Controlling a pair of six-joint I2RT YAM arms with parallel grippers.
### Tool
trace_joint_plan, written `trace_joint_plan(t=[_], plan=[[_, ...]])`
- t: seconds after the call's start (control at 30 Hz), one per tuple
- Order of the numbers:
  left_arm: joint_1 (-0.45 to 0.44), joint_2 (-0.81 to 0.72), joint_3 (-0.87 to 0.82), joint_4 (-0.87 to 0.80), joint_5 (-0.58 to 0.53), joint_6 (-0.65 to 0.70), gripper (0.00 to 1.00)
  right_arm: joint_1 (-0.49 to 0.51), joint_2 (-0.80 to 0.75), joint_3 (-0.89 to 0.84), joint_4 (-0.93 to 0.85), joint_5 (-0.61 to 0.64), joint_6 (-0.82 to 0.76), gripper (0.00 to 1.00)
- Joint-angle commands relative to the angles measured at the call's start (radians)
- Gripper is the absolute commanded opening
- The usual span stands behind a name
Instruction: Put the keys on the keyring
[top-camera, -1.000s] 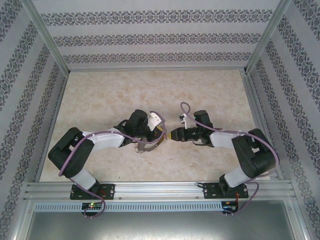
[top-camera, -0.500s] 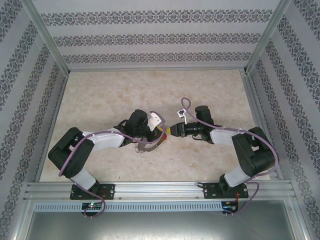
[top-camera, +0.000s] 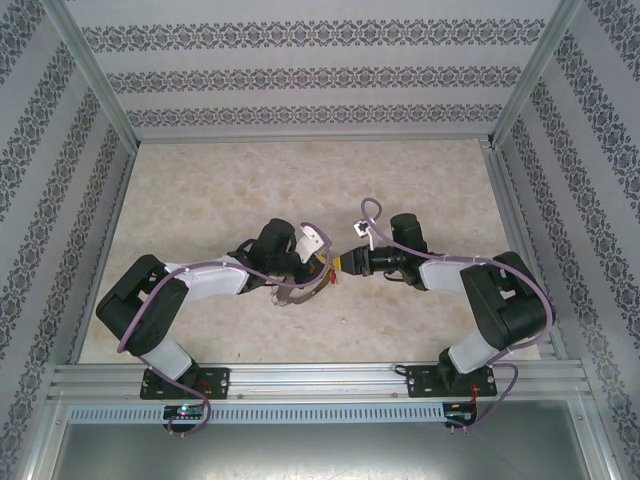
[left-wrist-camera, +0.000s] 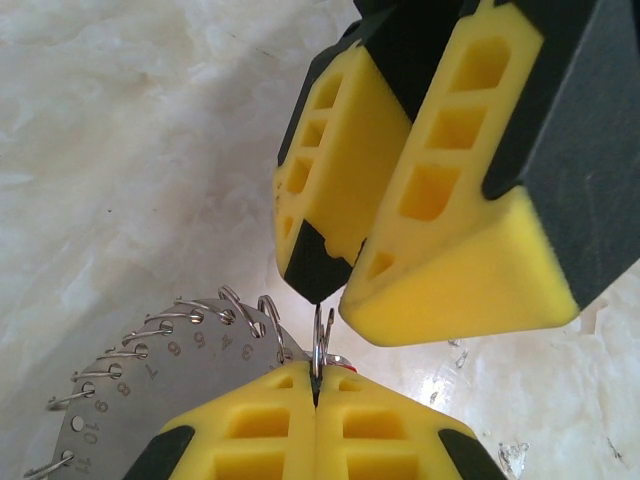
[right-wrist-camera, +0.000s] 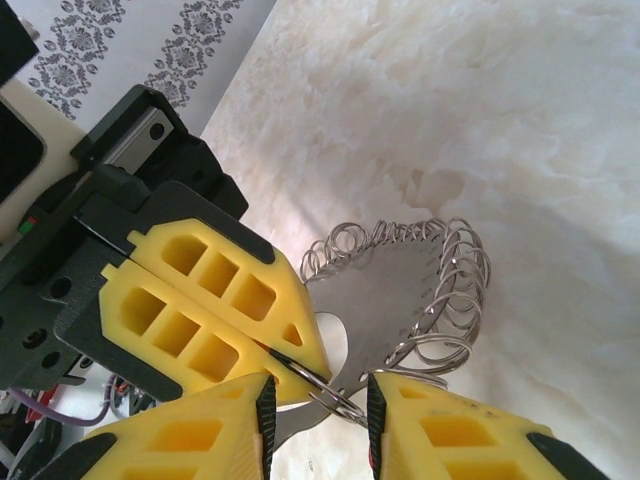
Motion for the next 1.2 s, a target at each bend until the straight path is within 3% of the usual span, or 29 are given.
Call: trace_joint_plan(t=[0.0,0.43,0.63,0.73,0.97,1.17], plan=[[-0.006,-0.026,0.023,0.008,0.030,0.020,0.00,0.008,0.017,-0.022,0.075,-0.012,0.019,0.33],[0.000,-0.027,0.024,0.009,0.025,0.019,0.00,0.035,0.061,-0.025,0.143,-0.009,0.062,0.26],[0.000,-0.025,0.023,0.007,0.024,0.020,0.00,0.034,0.067,-0.024,0.140,-0.010,0.062,0.16],[0.001,-0.027,0.024,0.003,0.024,0.019,0.00,0.024,0.048,-0.014,0.106,-0.007,0.058,0.03],[0.006,-0.029,0.053,-0.068,-0.002,0.035,0.00,0.022,-0.022,0.056,-0.106,0.006,-0.018,0.00],[0.026,-0.068,0.088,-0.185,0.004,0.095,0.13,0.054,-0.068,0.197,-0.504,0.123,-0.228,0.00]])
